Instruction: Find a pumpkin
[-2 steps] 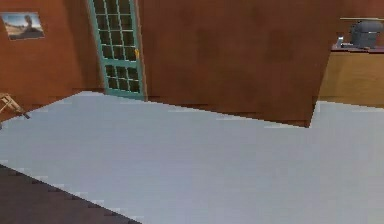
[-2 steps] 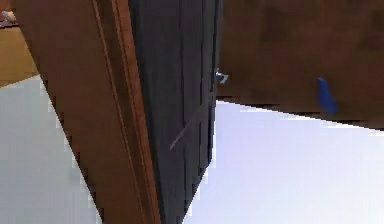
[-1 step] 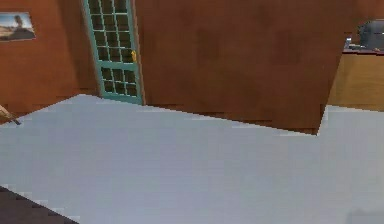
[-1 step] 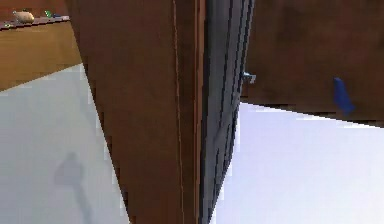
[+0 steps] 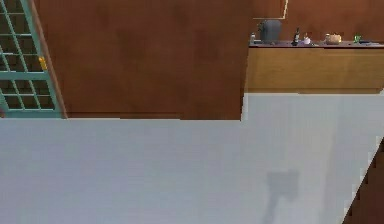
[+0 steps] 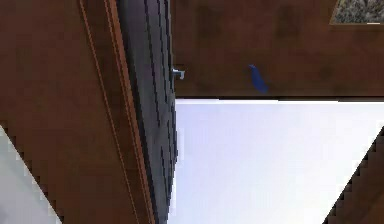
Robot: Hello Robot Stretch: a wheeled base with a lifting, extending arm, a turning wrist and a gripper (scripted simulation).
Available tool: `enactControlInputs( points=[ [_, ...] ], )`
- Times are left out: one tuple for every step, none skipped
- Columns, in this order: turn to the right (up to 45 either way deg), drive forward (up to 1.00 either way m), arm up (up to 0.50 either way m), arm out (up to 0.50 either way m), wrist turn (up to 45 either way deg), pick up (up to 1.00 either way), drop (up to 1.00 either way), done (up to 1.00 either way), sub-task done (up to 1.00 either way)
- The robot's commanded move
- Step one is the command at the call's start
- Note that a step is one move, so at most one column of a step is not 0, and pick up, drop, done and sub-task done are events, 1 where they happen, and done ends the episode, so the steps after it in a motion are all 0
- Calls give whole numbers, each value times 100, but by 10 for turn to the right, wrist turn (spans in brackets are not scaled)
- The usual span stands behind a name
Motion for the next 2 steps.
enactControlInputs(
  points=[
    [30, 0, 0, 0, 0, 0, 0, 0, 0],
    [0, 95, 0, 0, 0, 0, 0, 0, 0]
  ],
)
